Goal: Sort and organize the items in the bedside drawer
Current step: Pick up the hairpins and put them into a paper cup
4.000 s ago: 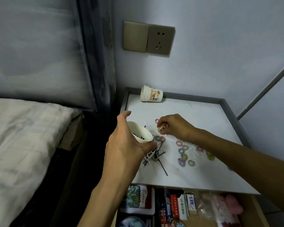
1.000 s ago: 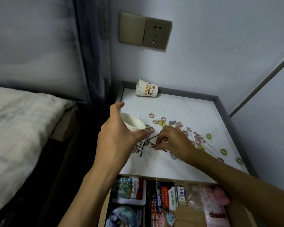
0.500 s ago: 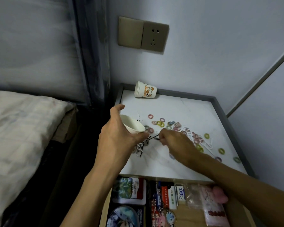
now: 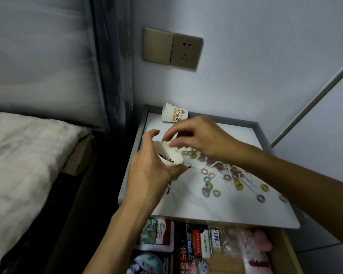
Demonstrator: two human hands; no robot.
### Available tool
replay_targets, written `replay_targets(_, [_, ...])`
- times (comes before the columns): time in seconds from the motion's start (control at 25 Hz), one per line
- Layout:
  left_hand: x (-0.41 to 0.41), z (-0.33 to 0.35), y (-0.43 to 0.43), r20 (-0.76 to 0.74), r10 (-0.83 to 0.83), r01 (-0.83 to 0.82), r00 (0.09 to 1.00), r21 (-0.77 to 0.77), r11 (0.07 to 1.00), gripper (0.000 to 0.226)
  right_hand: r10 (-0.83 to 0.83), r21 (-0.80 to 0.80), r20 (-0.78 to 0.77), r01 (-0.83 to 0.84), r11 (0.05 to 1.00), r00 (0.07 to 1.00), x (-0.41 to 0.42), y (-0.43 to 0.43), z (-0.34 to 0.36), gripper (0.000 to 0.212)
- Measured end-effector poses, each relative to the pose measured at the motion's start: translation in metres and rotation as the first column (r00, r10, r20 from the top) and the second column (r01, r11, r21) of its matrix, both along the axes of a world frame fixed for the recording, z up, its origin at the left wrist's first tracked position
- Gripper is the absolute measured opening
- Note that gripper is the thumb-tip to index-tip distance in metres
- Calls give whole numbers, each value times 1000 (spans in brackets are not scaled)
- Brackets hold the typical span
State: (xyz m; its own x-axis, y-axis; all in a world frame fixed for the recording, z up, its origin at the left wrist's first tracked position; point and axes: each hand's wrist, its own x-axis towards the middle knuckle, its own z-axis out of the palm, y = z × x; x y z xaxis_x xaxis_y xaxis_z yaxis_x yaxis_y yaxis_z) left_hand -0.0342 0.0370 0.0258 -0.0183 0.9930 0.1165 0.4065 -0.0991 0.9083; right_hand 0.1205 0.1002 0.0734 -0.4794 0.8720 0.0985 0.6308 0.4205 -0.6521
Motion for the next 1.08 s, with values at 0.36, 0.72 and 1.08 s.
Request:
replay_targets(0.36, [-25,0,8,9,134,-134,991,12,991,96,-21,-25,376,33,999,926,26,13,-110,27])
replay_targets(0.72, [-22,3,6,25,116,-116,993,16,993,97,-113,108,398,76,991,911,31,0,-122,9])
replay_targets(1.08, [-19,5,2,63,82,-82,995,-4,997,98,-371,-63,232,395,917,899,51,-11,-132,14])
